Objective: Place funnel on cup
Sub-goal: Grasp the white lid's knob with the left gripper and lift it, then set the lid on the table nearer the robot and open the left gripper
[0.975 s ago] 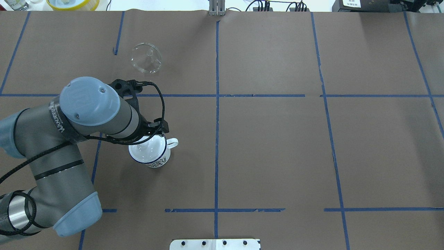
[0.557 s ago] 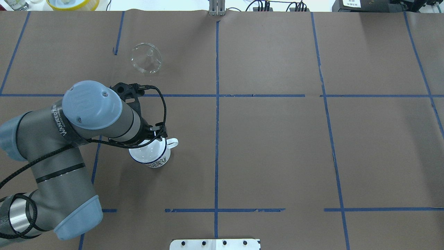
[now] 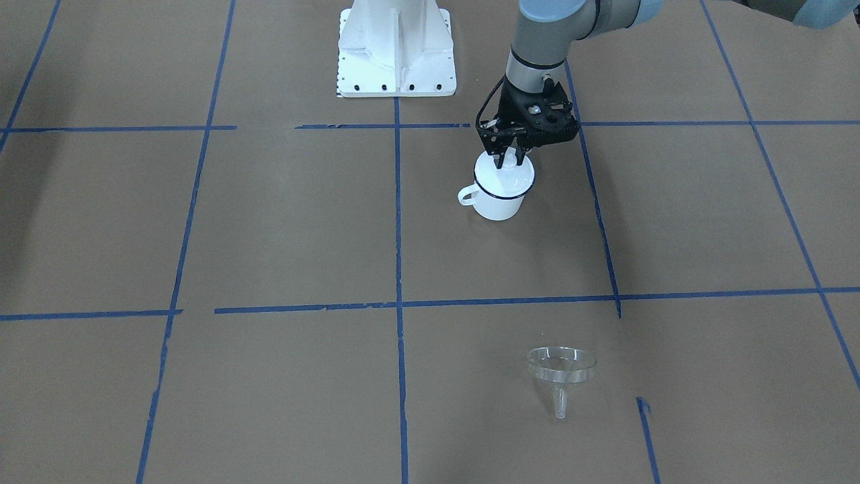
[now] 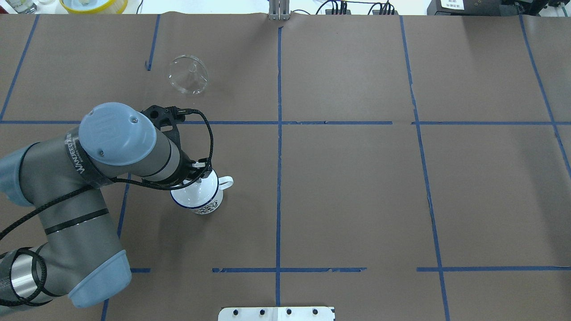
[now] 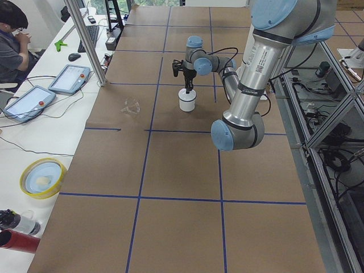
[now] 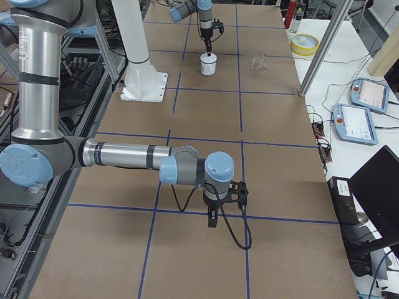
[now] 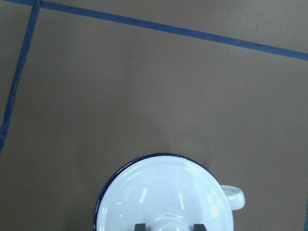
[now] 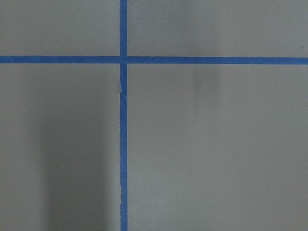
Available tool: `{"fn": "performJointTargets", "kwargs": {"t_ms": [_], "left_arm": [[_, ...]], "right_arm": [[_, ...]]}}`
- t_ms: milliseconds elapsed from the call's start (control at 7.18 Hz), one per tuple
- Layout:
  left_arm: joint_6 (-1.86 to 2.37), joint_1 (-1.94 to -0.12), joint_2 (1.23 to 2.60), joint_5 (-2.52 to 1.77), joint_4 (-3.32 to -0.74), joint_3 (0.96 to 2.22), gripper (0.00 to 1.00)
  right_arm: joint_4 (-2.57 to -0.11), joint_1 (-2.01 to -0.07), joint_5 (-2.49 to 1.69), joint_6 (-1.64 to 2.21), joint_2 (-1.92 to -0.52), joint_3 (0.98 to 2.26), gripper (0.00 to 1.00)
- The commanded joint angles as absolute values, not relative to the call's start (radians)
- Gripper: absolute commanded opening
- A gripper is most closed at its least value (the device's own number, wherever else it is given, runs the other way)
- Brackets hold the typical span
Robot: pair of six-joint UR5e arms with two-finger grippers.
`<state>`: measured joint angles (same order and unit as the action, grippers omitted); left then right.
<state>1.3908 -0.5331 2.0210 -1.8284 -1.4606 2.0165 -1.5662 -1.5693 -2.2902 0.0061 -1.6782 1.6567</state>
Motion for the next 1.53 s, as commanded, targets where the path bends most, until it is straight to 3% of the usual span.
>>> {"fn": "performJointTargets", "kwargs": {"t_ms": [0, 418, 697, 975, 1393], "left_arm": [[1.384, -0.541, 1.976, -1.829, -1.459, 2.073, 0.0], [1.257, -0.633, 1.934, -1.839, -1.379, 2.267, 0.0], [1.188, -0.643, 1.753, -1.839, -1.446, 2.328, 0.0], [1.21, -0.609, 1.512, -1.836, -1.819, 2.269, 0.0], [1.315, -0.493, 1.561, -1.824, -1.899, 2.057, 0.0]], "right_arm": [[-1.566, -1.569, -2.29, 0.006, -1.678, 1.657, 1.0], [-1.566, -1.569, -2.29, 0.006, -1.678, 1.657, 1.0], [-1.566, -1.569, -2.29, 0.006, -1.678, 1.655, 1.0], [-1.566, -1.569, -2.29, 0.006, -1.678, 1.655, 1.0], [-1.566, -1.569, -2.29, 0.006, -1.678, 1.655, 1.0]]}}
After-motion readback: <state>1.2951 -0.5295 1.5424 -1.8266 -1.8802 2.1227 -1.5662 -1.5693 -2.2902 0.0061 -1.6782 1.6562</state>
